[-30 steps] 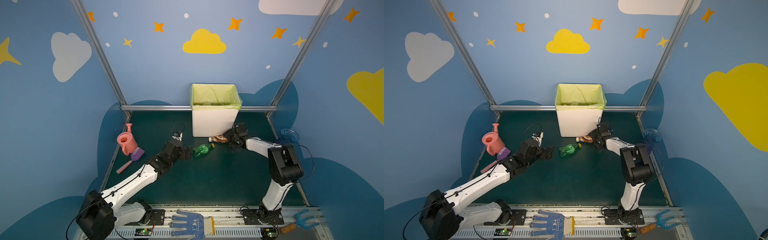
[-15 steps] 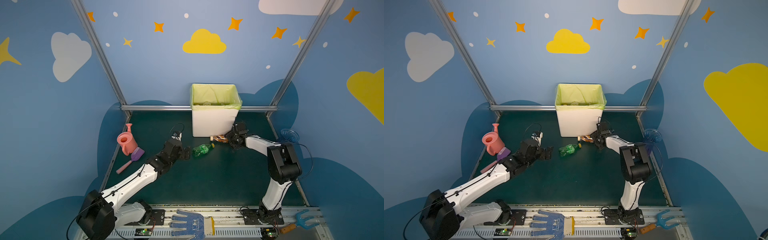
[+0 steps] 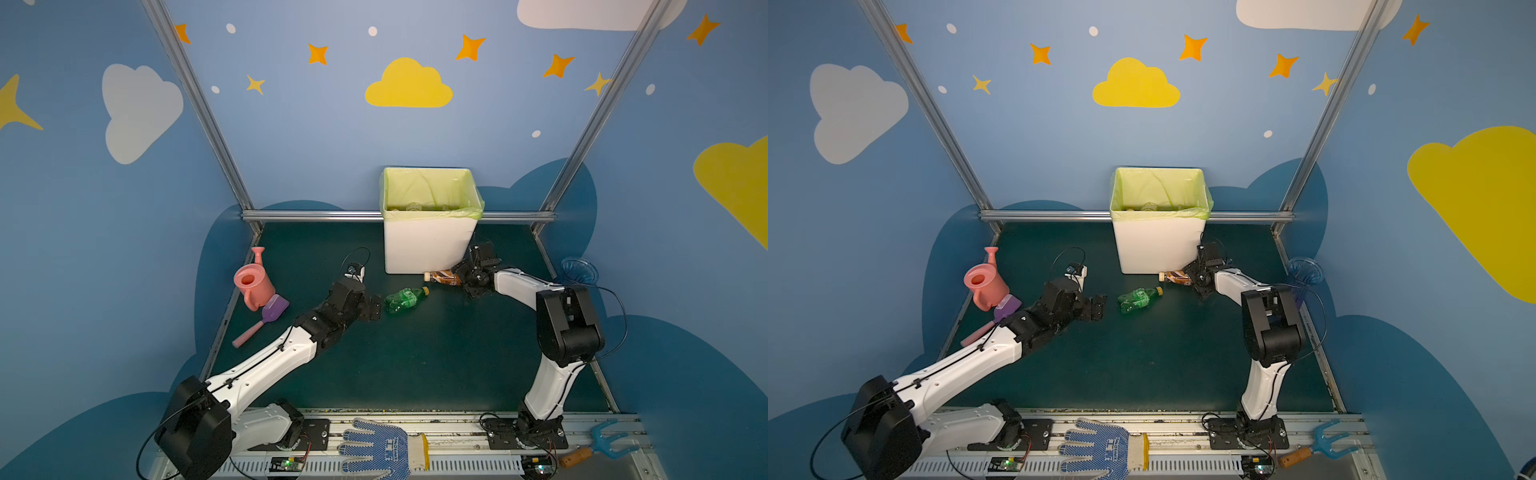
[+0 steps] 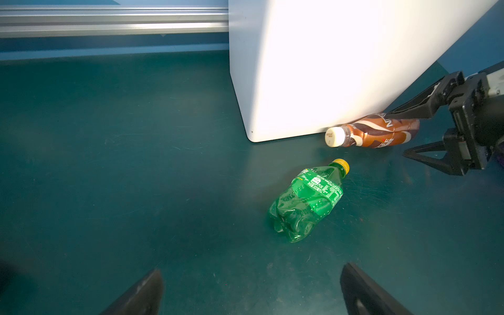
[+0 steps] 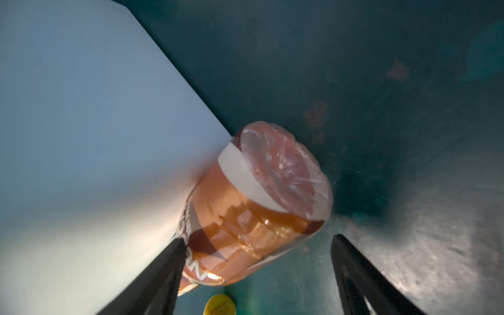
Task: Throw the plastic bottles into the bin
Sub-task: 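Withdraw the left gripper while the right gripper reaches to the Nescafe bottle, then grasp the brown Nescafe bottle with the right gripper and drop it in the bin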
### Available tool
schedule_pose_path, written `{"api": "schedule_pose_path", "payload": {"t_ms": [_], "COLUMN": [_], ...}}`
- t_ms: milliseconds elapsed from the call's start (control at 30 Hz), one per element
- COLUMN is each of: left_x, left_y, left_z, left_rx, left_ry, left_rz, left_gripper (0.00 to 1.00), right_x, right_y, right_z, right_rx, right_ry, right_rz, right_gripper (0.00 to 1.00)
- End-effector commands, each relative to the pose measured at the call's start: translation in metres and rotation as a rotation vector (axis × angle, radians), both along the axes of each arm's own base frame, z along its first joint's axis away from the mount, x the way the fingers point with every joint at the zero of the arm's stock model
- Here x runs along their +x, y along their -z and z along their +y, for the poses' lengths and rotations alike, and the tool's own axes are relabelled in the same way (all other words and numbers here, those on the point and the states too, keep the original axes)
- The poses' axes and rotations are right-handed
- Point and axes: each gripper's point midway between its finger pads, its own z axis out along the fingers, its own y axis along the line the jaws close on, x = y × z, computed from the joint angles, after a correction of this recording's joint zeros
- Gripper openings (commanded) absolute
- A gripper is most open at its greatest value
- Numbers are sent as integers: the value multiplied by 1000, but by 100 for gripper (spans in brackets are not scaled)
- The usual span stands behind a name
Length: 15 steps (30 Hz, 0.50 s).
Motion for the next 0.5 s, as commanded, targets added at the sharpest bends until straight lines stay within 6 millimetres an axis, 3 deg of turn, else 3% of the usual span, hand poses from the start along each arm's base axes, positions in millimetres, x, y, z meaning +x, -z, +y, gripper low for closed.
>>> {"api": "schedule_pose_path", "payload": {"t_ms": [0,233,400,467], "left_x": [2,3,5,6], "left_y": [-7,-5,-3,-2], "left_z": [3,1,-3,-4], "left_rx": [-5,-5,-9,-12], "left_ry": [-11,-9,0,-1], "left_rz": [-10,-3,7,11], "left_gripper": [100,100,100,100], "right_x": [-32,-43,-40,-39], "right_y": [38,39,34,35], "right_z": [-35,-58,-59,-57], "right_rx": [-97,-109,-120,-114], "right_ry": [44,77,54,46], "right_rz": [169,184,183,184], "right_gripper": [82,83,83,78]}}
